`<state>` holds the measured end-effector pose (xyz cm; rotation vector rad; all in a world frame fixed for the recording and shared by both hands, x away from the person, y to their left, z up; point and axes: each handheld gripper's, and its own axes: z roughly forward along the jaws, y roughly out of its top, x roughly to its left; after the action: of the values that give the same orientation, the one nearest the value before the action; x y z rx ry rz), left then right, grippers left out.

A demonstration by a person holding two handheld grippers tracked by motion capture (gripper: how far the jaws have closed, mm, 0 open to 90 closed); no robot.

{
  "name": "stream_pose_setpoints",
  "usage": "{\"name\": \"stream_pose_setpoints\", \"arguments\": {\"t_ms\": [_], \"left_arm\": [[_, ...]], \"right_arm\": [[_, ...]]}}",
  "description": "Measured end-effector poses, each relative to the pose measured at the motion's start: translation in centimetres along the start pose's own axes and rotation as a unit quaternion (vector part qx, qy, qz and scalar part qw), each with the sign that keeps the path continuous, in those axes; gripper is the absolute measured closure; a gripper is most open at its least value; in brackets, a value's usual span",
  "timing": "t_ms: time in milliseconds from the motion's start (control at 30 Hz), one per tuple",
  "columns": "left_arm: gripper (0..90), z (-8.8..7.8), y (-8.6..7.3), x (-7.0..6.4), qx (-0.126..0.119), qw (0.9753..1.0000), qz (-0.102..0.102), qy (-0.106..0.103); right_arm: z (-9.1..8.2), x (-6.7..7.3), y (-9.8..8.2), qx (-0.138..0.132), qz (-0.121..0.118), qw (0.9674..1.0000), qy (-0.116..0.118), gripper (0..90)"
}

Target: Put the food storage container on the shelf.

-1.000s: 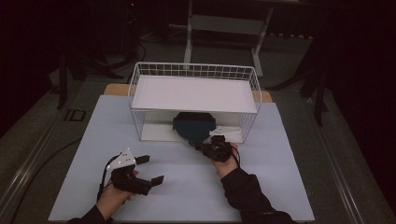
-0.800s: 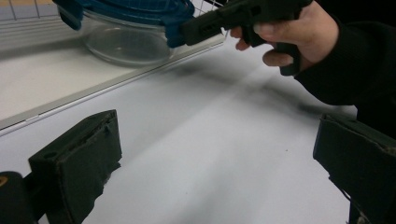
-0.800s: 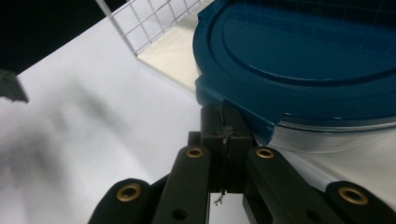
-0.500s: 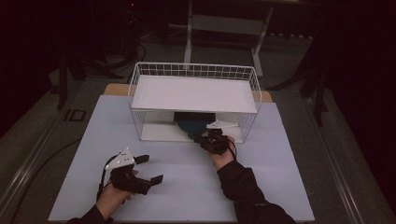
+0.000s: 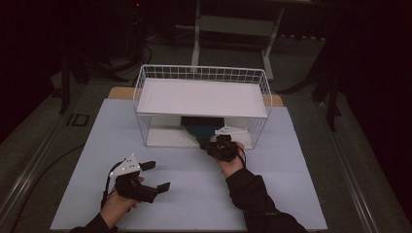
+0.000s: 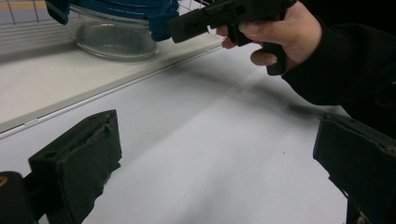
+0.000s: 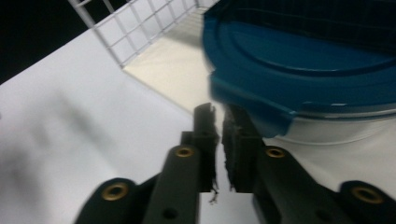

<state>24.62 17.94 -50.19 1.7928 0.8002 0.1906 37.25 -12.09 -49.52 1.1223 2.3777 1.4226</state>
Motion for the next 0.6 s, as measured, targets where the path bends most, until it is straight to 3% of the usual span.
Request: {"name": "stream_pose_setpoints", "arguments": {"t_ms": [167,267,333,467,600], "left_arm": [[1.2,-0.1,0.1,-0.2,-0.002,1.0,0.002,-0.002],[1.3,-0.1,0.1,-0.2,-0.004,1.0,0.003,-0.003],[1.3,-0.1,0.1,-0.2,-0.004,1.0,0.003,-0.004],[1.3,0.0,0.1,-0.4,-0.005,1.0,0.003,-0.008],[1.3,-0.1,0.1,-0.5,-0.006,0.9999,0.007,-0.009]], "right_arm": [[-1.2,0.9,-0.5,-0.015,-0.013,0.9996,0.022,50.0],[-2.0,1.3,-0.8,-0.02,-0.02,0.9994,0.021,41.7],[-2.4,1.6,-0.9,-0.025,-0.027,0.9991,0.022,29.5],[-3.4,1.7,-1.2,-0.033,-0.017,0.9981,0.049,19.2],[-4.1,1.7,-1.8,-0.032,-0.023,0.9979,0.052,15.1]]}}
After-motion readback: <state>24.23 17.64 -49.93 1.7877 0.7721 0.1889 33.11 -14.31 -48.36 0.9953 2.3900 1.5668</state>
